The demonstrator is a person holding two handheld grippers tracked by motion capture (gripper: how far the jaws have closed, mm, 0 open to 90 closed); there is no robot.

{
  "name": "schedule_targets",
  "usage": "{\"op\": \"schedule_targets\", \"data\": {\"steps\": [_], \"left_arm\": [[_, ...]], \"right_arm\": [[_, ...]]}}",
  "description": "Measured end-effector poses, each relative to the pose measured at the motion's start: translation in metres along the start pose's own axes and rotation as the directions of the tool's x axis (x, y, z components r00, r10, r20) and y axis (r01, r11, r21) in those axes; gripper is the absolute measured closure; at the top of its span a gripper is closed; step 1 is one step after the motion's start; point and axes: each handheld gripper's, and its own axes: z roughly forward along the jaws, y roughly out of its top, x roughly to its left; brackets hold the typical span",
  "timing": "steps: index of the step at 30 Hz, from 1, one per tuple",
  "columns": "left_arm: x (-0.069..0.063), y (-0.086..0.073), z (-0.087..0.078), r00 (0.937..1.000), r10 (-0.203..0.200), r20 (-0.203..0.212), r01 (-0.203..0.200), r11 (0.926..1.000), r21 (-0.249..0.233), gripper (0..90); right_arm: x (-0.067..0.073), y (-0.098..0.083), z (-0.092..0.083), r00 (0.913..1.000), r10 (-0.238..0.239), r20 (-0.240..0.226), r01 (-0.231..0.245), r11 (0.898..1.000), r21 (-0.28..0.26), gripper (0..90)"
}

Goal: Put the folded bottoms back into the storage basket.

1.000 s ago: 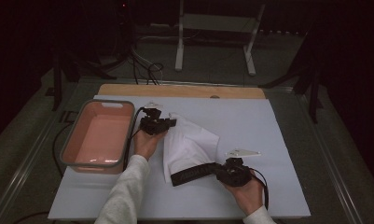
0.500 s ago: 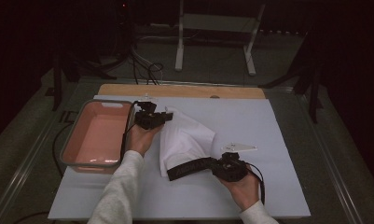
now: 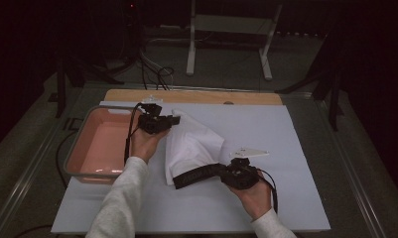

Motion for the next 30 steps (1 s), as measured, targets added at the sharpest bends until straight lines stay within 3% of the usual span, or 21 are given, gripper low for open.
{"op": "schedule_targets", "data": {"steps": [30], "left_arm": [[0.009,0.021,-0.026,0.9999,0.014,-0.004,-0.014,0.9992,-0.038,81.9]], "right_arm": [[0.020,0.030,0.006,0.9984,-0.044,-0.035,0.043,0.998,-0.037,78.9]]}}
